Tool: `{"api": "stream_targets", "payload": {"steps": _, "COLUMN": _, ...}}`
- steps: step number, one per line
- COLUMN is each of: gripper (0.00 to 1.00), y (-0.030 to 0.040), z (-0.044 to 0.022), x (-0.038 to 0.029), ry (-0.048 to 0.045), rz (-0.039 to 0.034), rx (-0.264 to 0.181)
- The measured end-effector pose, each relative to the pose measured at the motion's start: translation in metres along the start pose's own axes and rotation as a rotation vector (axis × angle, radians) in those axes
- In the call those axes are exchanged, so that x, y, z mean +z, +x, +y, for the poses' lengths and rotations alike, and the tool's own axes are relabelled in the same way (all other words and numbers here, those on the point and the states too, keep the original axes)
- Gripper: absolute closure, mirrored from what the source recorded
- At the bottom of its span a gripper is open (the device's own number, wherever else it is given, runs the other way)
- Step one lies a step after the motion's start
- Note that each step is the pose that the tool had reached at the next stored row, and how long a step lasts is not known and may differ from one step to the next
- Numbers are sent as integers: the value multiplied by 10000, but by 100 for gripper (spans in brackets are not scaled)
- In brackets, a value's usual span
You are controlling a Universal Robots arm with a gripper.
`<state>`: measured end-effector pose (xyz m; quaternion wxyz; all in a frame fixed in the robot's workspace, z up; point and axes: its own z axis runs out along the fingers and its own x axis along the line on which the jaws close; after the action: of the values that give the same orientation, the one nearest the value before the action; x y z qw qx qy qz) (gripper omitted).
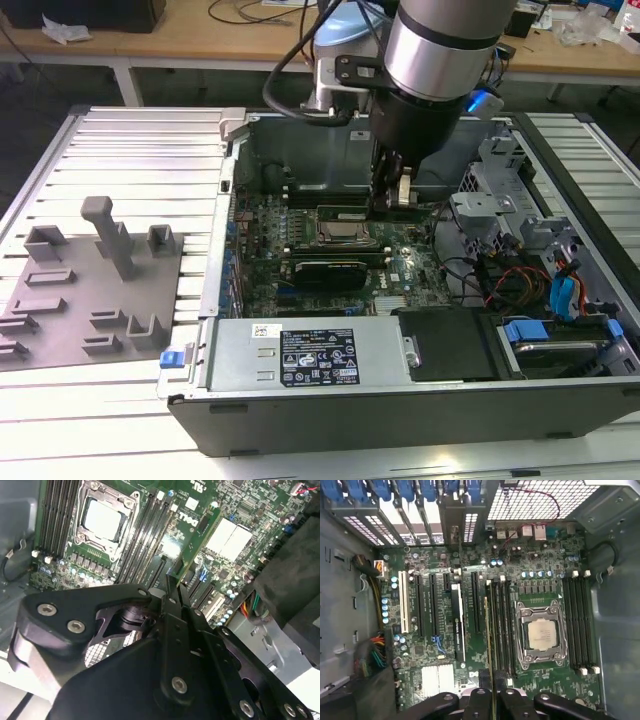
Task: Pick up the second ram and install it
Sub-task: 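Pick up the second ram and move it above second insertion slot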
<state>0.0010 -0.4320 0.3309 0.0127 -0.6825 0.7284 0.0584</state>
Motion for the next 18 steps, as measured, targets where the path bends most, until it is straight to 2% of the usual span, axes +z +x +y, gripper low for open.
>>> {"api": "stream_targets", "payload": {"steps": 2, "gripper": 86, "y": -12, "z": -5, "x": 24, "ry": -9, "rz": 49, "rx": -116}}
{"api": "stream_targets", "payload": {"steps": 3, "gripper": 86, "y": -21, "z": -9, "x": 39, "ry": -16, "rz": 99, "rx": -212}}
{"api": "stream_targets", "payload": {"steps": 4, "gripper": 86, "y": -32, "z": -15, "x": 58, "ry": -23, "rz": 185, "rx": -328}}
{"api": "stream_targets", "payload": {"steps": 6, "gripper": 86, "y": -64, "z": -31, "x": 85, "ry": -18, "rz": 447, "rx": -414}}
{"api": "stream_targets", "payload": {"steps": 7, "gripper": 86, "y": -76, "z": -34, "x": 90, "ry": -18, "rz": 502, "rx": -432}}
{"api": "stream_targets", "payload": {"steps": 8, "gripper": 86, "y": -93, "z": -36, "x": 95, "ry": -20, "rz": 508, "rx": -451}}
{"api": "stream_targets", "payload": {"steps": 11, "gripper": 86, "y": -220, "z": -63, "x": 145, "ry": -25, "rz": 513, "rx": -525}}
{"api": "stream_targets", "payload": {"steps": 14, "gripper": 86, "y": -246, "z": -71, "x": 172, "ry": -25, "rz": 511, "rx": -526}}
{"api": "stream_targets", "payload": {"steps": 18, "gripper": 86, "y": -246, "z": -72, "x": 174, "ry": -26, "rz": 513, "rx": -526}}
